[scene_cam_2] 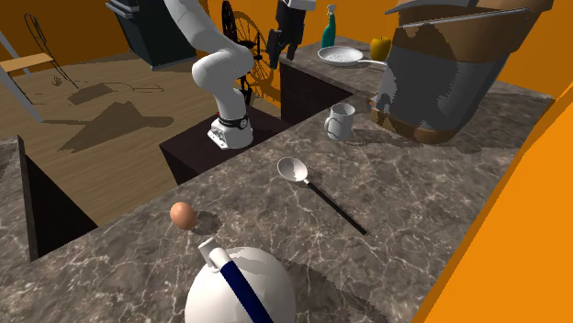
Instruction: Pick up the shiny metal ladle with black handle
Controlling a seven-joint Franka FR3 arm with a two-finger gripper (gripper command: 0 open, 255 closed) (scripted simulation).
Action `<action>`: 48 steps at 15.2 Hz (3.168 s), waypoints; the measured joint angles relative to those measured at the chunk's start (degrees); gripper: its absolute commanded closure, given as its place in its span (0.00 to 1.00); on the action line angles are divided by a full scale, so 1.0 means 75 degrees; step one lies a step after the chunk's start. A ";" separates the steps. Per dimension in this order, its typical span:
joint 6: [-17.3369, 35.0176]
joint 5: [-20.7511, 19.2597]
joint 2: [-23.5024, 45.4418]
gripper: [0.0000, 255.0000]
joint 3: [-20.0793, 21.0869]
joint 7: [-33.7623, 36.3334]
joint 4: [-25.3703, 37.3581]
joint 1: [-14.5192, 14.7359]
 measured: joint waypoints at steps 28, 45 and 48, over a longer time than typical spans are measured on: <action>0.6404 0.0927 0.5546 0.00 -0.2064 -0.1297 0.1096 -0.0954; 0.7603 0.1810 0.6926 1.00 -0.2150 -0.1938 0.1454 -0.1102; 0.7591 0.1815 0.6932 1.00 -0.2150 -0.1948 0.1465 -0.1105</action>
